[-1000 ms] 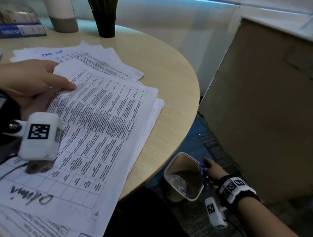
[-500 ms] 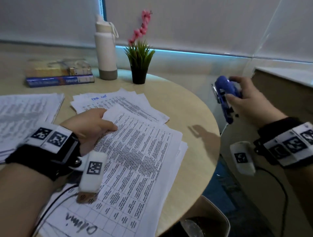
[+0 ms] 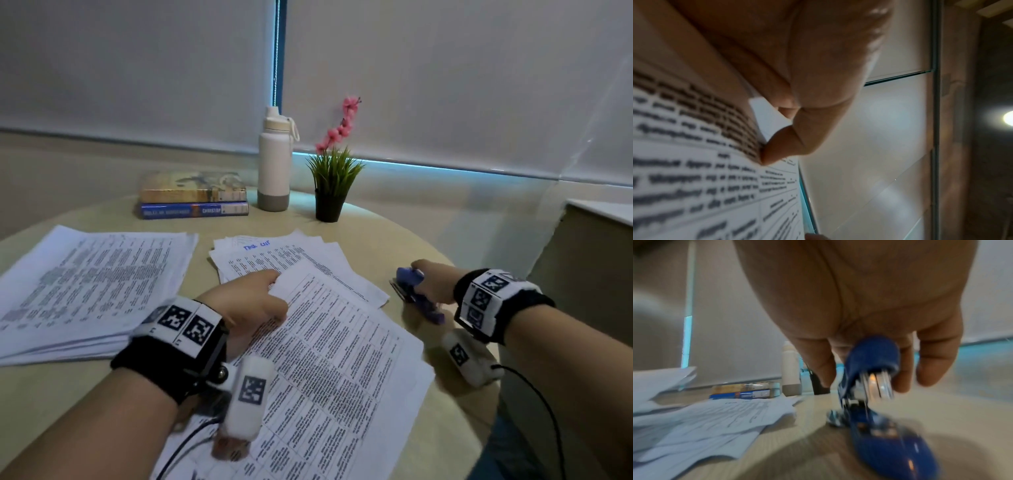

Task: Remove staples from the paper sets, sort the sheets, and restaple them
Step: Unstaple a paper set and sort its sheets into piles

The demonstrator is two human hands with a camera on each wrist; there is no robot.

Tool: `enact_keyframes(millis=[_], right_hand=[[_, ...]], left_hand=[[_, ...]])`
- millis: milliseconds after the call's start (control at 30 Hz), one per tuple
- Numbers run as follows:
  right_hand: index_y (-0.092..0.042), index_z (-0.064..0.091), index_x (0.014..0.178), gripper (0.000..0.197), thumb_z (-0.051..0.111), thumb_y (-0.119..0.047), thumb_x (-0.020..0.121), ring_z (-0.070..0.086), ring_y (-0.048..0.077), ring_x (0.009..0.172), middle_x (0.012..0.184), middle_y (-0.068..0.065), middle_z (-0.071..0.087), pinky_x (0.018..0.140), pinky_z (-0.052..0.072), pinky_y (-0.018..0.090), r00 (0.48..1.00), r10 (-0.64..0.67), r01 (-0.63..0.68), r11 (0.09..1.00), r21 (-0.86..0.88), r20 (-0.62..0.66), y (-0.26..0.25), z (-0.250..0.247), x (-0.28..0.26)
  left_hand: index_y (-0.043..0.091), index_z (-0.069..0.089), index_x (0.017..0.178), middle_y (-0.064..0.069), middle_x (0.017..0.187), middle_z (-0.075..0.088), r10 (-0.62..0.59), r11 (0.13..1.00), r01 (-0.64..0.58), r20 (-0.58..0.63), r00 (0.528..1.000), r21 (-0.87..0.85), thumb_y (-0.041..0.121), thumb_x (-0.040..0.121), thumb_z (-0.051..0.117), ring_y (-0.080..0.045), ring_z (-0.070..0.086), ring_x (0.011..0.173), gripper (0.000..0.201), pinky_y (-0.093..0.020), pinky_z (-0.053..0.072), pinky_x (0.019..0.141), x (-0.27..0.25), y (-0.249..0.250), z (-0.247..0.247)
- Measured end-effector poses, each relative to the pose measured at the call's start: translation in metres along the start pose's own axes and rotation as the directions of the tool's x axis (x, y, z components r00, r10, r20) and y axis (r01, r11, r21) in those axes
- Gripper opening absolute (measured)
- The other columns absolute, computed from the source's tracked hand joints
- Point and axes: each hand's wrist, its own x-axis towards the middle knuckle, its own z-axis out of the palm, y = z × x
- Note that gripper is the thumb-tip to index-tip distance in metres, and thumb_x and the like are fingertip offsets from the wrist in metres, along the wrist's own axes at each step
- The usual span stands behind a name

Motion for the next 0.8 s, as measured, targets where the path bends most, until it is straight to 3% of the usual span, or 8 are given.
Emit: enact_keyframes(millis=[133,200,300,367,500,600,700,800], right_hand=[[-0.018,0.041,0.138,0.071,0.059,-0.058,0.081,0.051,0.026,0.122,0.136,0.006,0.053,0.103,0.037,0.035,0.989,-0.114,0.135,0.955,0.263,-0.093,-0.024,-0.023,-0.037],[-0.019,0.053,0.127,0.087,0.074,-0.067,0.058,0.06,0.025,0.113,0.125,0.005,0.063,0.103,0.042,0.042,0.939,-0.324,0.171,0.728,0.664,0.113,-0.038,-0.032,-0.06],[-0.013,0.066,0.108,0.048,0.08,-0.026,0.064,0.067,0.038,0.098,0.109,0.019,0.069,0.092,0.049,0.056,0.801,-0.538,0.114,0.567,0.816,0.262,-0.045,-0.031,-0.081],[-0.014,0.073,0.092,0.026,0.073,-0.015,0.066,0.069,0.039,0.09,0.099,0.019,0.072,0.089,0.049,0.06,0.859,-0.493,0.194,0.562,0.804,0.137,-0.047,-0.03,-0.089],[-0.015,0.074,0.089,0.02,0.069,-0.017,0.07,0.069,0.039,0.089,0.093,0.012,0.075,0.089,0.051,0.056,0.917,-0.322,0.354,0.379,0.855,-0.237,-0.042,-0.031,-0.107],[-0.009,0.069,0.098,0.021,0.057,0.002,0.086,0.069,0.036,0.093,0.097,0.013,0.074,0.079,0.057,0.043,0.882,-0.19,0.443,0.022,0.896,-0.431,-0.045,-0.025,-0.131],[-0.007,0.065,0.107,0.026,0.05,0.004,0.089,0.07,0.031,0.094,0.104,0.014,0.072,0.076,0.057,0.037,0.859,-0.077,0.472,-0.261,0.842,-0.506,-0.053,-0.015,-0.153],[-0.009,0.06,0.117,0.031,0.044,0.002,0.092,0.068,0.026,0.101,0.111,0.011,0.07,0.076,0.056,0.03,0.862,-0.045,0.442,-0.424,0.791,-0.506,-0.062,-0.001,-0.166]], left_hand=[[0.019,0.06,0.118,-0.013,0.111,0.072,0.108,0.991,-0.111,0.053,0.993,0.072,-0.003,0.063,0.063,-0.035,0.068,0.104,0.06,-0.061,0.048,0.095,-0.01,0.013,0.004],[0.019,0.057,0.122,-0.012,0.111,0.072,0.17,0.984,-0.171,0.036,0.985,0.042,-0.009,0.069,0.061,-0.032,0.068,0.104,0.06,-0.059,0.048,0.096,-0.015,0.021,0.007],[0.028,0.057,0.118,-0.003,0.107,0.072,0.294,0.942,-0.283,-0.039,0.955,0.181,0.0,0.071,0.065,-0.024,0.07,0.098,0.056,-0.055,0.053,0.09,-0.023,0.038,0.011],[0.037,0.05,0.125,0.006,0.111,0.067,0.396,0.868,-0.33,-0.119,0.91,0.371,0.01,0.077,0.068,-0.017,0.067,0.1,0.057,-0.05,0.054,0.09,-0.031,0.047,0.012],[0.037,0.032,0.143,0.005,0.143,0.043,0.677,0.63,-0.219,-0.388,0.625,0.745,0.035,0.081,0.07,-0.02,0.037,0.133,0.073,-0.05,0.029,0.111,-0.05,0.053,0.005],[0.03,0.02,0.151,-0.002,0.162,0.013,0.655,0.723,-0.21,-0.555,0.513,0.658,0.037,0.078,0.075,-0.023,0.005,0.15,0.092,-0.055,0.008,0.119,-0.058,0.05,-0.002],[0.028,0.006,0.154,0.0,0.16,0.013,0.45,0.889,-0.36,-0.685,0.573,0.283,0.032,0.075,0.08,-0.022,0.017,0.147,0.107,-0.051,0.017,0.118,-0.06,0.048,0.003],[0.023,0.029,0.144,0.004,0.136,0.051,0.156,0.844,-0.384,-0.513,0.844,-0.375,0.022,0.077,0.078,-0.018,0.051,0.123,0.083,-0.041,0.041,0.1,-0.056,0.051,0.021]])
